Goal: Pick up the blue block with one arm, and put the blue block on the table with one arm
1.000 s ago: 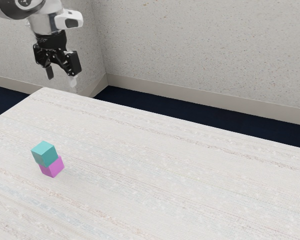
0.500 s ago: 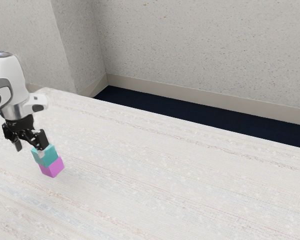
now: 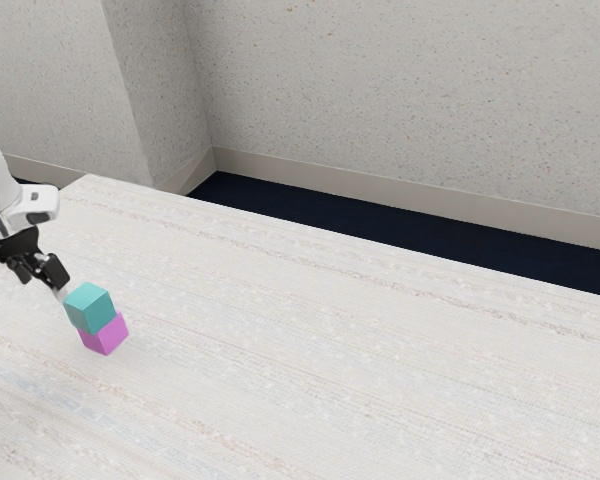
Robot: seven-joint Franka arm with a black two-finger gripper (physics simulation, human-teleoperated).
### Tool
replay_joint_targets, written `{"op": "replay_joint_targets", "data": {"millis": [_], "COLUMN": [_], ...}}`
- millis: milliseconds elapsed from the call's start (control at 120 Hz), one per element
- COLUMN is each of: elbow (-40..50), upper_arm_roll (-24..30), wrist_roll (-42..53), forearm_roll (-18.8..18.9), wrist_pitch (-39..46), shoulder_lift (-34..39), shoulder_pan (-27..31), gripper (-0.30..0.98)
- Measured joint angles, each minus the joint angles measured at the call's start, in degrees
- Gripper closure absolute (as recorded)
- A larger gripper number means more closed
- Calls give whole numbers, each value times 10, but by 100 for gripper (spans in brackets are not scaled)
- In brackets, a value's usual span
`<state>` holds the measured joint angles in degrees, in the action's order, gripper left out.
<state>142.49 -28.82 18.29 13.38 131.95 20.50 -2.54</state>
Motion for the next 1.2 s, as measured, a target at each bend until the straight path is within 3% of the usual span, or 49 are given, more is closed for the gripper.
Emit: {"op": "replay_joint_targets", "data": {"millis": [100, 458, 617, 892, 1200], "elbow": [-52, -152, -168, -172, -168], "upper_arm_roll": [-1, -16, -17, -17, -18], "wrist_roll": [29, 66, 89, 122, 144], "forearm_roll": [-31, -77, -110, -136, -141], "wrist_pitch": [-21, -109, -119, -123, -120], "shoulder_lift": [-50, -181, -192, -216, -216], "shoulder_pan": [-11, -29, -38, -63, -71], "gripper": [0, 0, 0, 0, 0]}}
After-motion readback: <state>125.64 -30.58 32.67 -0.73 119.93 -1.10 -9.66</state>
